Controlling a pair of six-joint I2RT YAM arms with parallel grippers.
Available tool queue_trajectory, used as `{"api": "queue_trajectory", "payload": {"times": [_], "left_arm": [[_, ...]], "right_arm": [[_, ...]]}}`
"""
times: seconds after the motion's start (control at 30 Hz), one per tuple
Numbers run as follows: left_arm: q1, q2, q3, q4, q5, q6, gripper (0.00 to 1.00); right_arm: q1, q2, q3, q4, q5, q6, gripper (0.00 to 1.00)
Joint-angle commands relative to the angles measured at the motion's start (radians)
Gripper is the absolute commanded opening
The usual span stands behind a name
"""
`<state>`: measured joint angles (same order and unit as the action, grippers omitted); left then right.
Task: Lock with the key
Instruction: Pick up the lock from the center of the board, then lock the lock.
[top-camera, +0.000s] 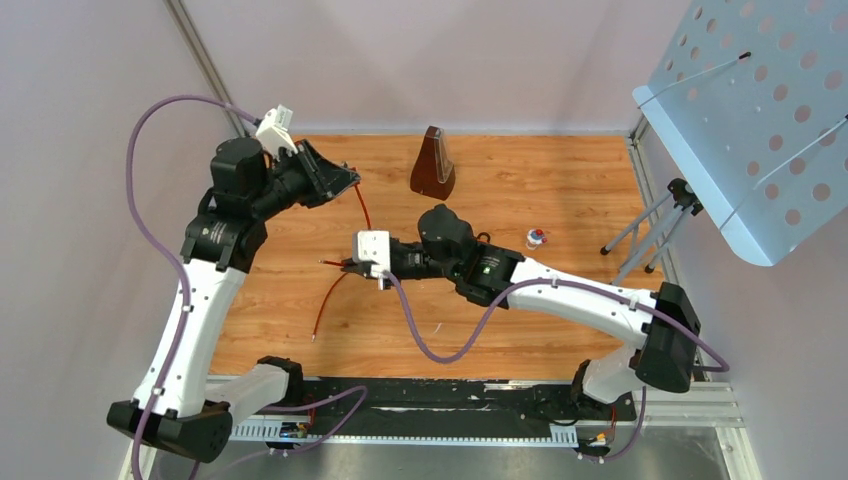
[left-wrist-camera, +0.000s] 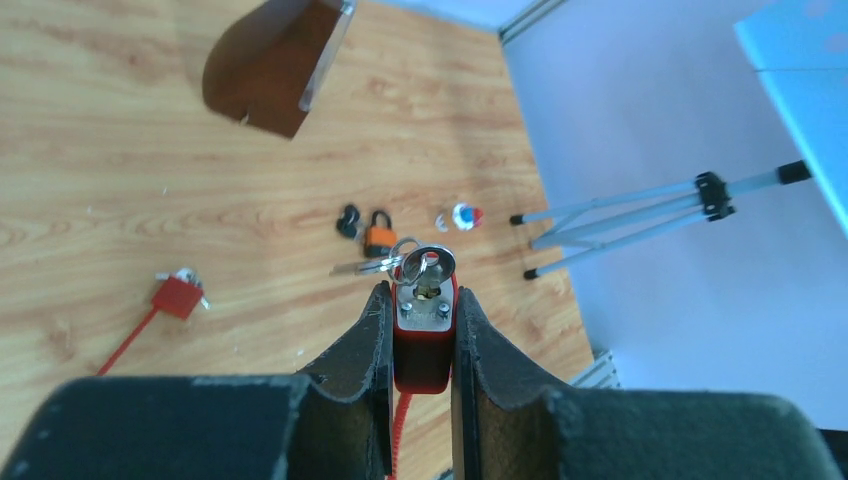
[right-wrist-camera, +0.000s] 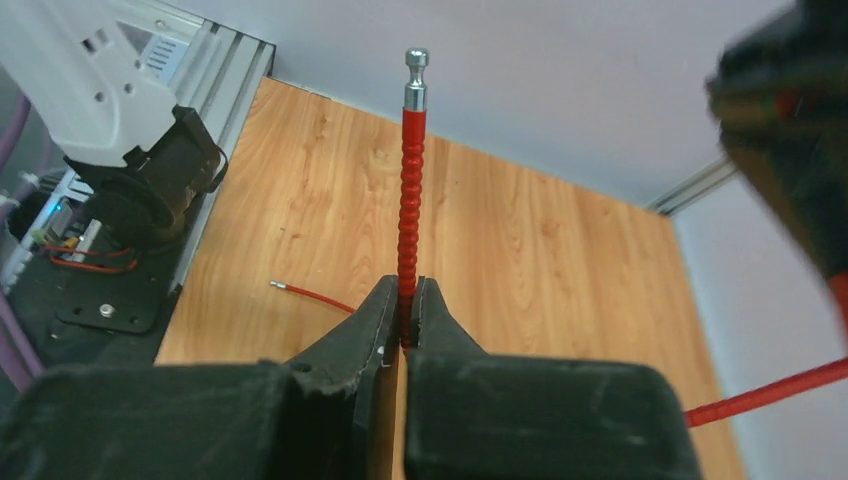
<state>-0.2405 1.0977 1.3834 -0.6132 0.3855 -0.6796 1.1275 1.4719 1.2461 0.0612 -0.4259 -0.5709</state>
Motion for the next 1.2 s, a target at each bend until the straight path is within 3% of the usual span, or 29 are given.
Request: {"api": "queue_trajectory", "payload": {"times": [0.0, 0.23, 0.47, 0.8, 1.17], "left_arm": [[0.001, -0.073, -0.013, 0.178, -0.009, -0.051, 0.00], [0.002, -0.071, -0.008, 0.166, -0.019, -0.072, 0.00], [0.002, -0.074, -0.028, 0.191, -0.022, -0.085, 0.00], [0.001, -0.094, -0.066, 0.252, 0.022, -0.056, 0.00], [0.001, -0.075, -0.030, 0.209, 0.004, -0.031, 0.00]], "right_arm": [[-0.057, 0.058, 0.092, -0.056, 0.001, 0.329, 0.00], [-0.212, 0.100, 0.163, -0.056, -0.123, 0.706, 0.00], [-0.283, 0.102, 0.167, 0.016, -0.199, 0.900, 0.00], [-0.305, 0.129, 0.202, 0.072, -0.225, 1.006, 0.00], [-0.318, 0.159, 0.222, 0.008, -0.170, 0.997, 0.00]]}}
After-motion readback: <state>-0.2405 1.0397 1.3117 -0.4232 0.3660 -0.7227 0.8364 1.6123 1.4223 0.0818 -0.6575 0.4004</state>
